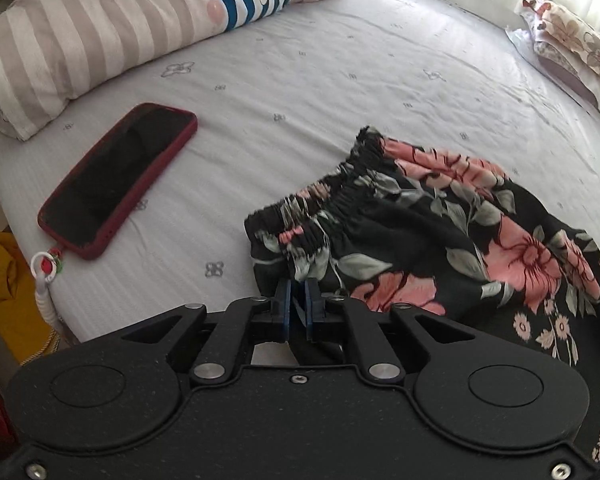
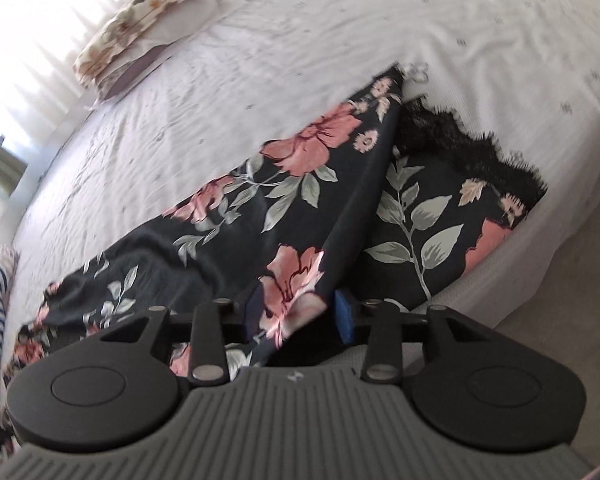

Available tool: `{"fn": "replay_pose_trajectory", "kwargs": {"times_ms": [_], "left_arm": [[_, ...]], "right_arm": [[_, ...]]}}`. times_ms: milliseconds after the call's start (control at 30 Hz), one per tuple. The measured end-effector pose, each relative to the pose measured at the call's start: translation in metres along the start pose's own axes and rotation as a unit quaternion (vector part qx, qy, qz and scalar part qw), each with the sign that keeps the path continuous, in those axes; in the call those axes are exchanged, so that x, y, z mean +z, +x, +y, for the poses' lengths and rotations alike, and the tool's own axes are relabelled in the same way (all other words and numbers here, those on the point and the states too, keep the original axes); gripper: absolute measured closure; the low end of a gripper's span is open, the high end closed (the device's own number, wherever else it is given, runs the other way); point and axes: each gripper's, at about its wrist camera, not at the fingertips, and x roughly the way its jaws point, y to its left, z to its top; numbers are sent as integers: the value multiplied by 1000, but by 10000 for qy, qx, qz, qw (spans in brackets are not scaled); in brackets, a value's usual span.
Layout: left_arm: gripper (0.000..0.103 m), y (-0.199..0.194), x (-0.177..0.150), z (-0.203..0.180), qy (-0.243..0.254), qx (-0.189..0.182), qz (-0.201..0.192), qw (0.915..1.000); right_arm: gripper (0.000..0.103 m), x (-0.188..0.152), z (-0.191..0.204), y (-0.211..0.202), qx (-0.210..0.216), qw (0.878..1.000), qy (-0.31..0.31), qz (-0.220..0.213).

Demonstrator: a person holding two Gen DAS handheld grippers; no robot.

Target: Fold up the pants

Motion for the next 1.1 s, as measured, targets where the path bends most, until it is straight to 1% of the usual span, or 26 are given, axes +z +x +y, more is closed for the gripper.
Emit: {"fn": "replay_pose_trajectory", "kwargs": {"times_ms": [100,200,267,333,400,500,533,567,633,667,700,767,833,933,1000,1033,1067,1100], "left_arm": [[94,-1,-3,-1,73,31,-68,9999],[92,-2,-2,0,43,69,-89,9999],[92,-1,0,4,17,104,-75,9999],[92,1,0,8,-77,80,-12,9999],[92,3,-1,9,-98,61,17,9999],[92,6,-3,7,-11,114,14,9999],[92,7,-3,6,-11,130,24,9999],[91,8,-3,7,-21,140,33,9999],[91,9,-2,7,-36,181,33,9998],[91,9,-1,6,-24,225,14,9997],[91,9,0,6,-3,293,-17,9996],[91,11,1,5,34,453,-63,9989],[90,15,1,4,-14,516,-21,9987],[90,15,-2,-2,34,638,-93,9979],[88,13,-4,-6,70,765,-199,9968],[88,10,-4,-6,42,801,-250,9965],[88,6,-4,-7,-2,827,-307,9961],[88,0,-5,-8,-61,832,-398,9957]], "right_arm": [[39,-3,10,-17,9,9995,-305,-111],[32,-5,23,-37,-16,9971,-691,-333],[25,-6,29,-50,-20,9949,-869,-508],[20,-5,32,-59,-81,9932,-917,-715],[19,-3,30,-61,-228,9916,-893,-908],[19,1,19,-52,-535,9905,-680,-1073],[20,2,15,-49,-614,9899,-610,-1119],[25,3,10,-44,-684,9891,-560,-1177],[29,4,3,-34,-856,9863,-565,-1289],[35,5,1,-29,-982,9843,-588,-1342],[37,6,-1,-24,-1102,9827,-590,-1364],[49,10,-7,-11,-1237,9816,-551,-1347],[53,13,-12,4,-1269,9833,-431,-1232],[54,12,-9,29,-1122,9889,-332,-913],[54,6,1,39,-961,9906,-551,-807],[54,3,7,39,-785,9908,-777,-780],[52,1,11,38,-512,9916,-938,-731],[45,-1,13,35,-174,9927,-972,-693]]}}
